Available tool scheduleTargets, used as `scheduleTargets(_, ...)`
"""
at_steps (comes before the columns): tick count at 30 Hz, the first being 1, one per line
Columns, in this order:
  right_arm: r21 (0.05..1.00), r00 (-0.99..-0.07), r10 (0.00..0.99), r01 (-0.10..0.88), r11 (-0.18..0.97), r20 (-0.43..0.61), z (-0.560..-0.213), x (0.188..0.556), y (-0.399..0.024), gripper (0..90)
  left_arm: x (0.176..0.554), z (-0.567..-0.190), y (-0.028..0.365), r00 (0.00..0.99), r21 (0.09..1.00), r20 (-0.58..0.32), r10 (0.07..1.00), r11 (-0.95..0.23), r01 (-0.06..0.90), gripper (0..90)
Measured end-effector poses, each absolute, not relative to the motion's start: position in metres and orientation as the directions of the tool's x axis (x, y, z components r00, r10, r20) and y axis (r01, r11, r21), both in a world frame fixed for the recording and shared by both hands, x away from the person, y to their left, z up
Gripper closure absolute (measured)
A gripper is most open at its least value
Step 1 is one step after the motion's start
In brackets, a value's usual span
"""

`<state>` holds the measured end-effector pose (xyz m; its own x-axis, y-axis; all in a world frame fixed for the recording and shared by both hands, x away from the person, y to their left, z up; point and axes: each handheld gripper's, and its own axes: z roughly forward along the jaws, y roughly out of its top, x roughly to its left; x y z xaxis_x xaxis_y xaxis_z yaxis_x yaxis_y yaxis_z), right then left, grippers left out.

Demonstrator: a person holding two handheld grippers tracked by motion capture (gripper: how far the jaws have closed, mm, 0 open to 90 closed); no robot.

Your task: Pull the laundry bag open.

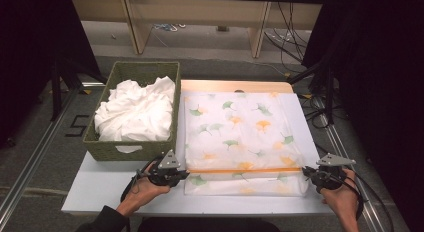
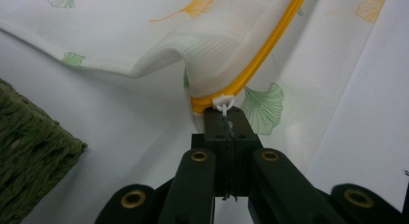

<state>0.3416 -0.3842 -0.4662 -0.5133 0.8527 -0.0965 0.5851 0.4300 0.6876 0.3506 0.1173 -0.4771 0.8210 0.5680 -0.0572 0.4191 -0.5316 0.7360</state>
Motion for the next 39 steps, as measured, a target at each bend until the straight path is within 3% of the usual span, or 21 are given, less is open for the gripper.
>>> scheduleTargets(13, 0.668, -0.498, 0.863, 0.615, 0.418, -0.082, -0.467, 0.341, -0.383, 85.8, 0.337, -0.477, 0.115, 0.827, 0.734, -0.121, 0.55, -0.512, 0.448, 88.5)
scheduleTargets(19, 0.678, -0.531, 0.841, 0.581, 0.45, -0.102, -0.47, 0.343, -0.385, 84.7, 0.336, -0.482, 0.113, 0.833, 0.71, -0.1, 0.544, -0.548, 0.443, 88.1)
scheduleTargets(26, 0.668, -0.503, 0.86, 0.612, 0.423, -0.084, -0.471, 0.341, -0.382, 82.5, 0.335, -0.485, 0.112, 0.84, 0.687, -0.07, 0.538, -0.585, 0.431, 86.3)
scheduleTargets(28, 0.652, -0.497, 0.865, 0.633, 0.417, -0.071, -0.47, 0.341, -0.381, 80.6, 0.335, -0.486, 0.112, 0.829, 0.676, -0.066, 0.556, -0.586, 0.447, 84.9)
scheduleTargets(31, 0.663, -0.529, 0.84, 0.587, 0.464, -0.119, -0.473, 0.344, -0.384, 77.1, 0.335, -0.485, 0.111, 0.834, 0.679, -0.062, 0.548, -0.59, 0.438, 83.5)
scheduleTargets(35, 0.66, -0.502, 0.858, 0.608, 0.441, -0.11, -0.471, 0.344, -0.381, 68.4, 0.334, -0.485, 0.111, 0.827, 0.683, -0.077, 0.557, -0.574, 0.451, 80.6)
scheduleTargets(37, 0.674, -0.521, 0.84, 0.568, 0.473, -0.151, -0.47, 0.345, -0.38, 63.4, 0.335, -0.484, 0.111, 0.829, 0.69, -0.071, 0.554, -0.573, 0.442, 79.9)
scheduleTargets(39, 0.667, -0.481, 0.869, 0.609, 0.428, -0.119, -0.467, 0.342, -0.375, 58.2, 0.335, -0.484, 0.111, 0.832, 0.691, -0.069, 0.551, -0.575, 0.438, 79.0)
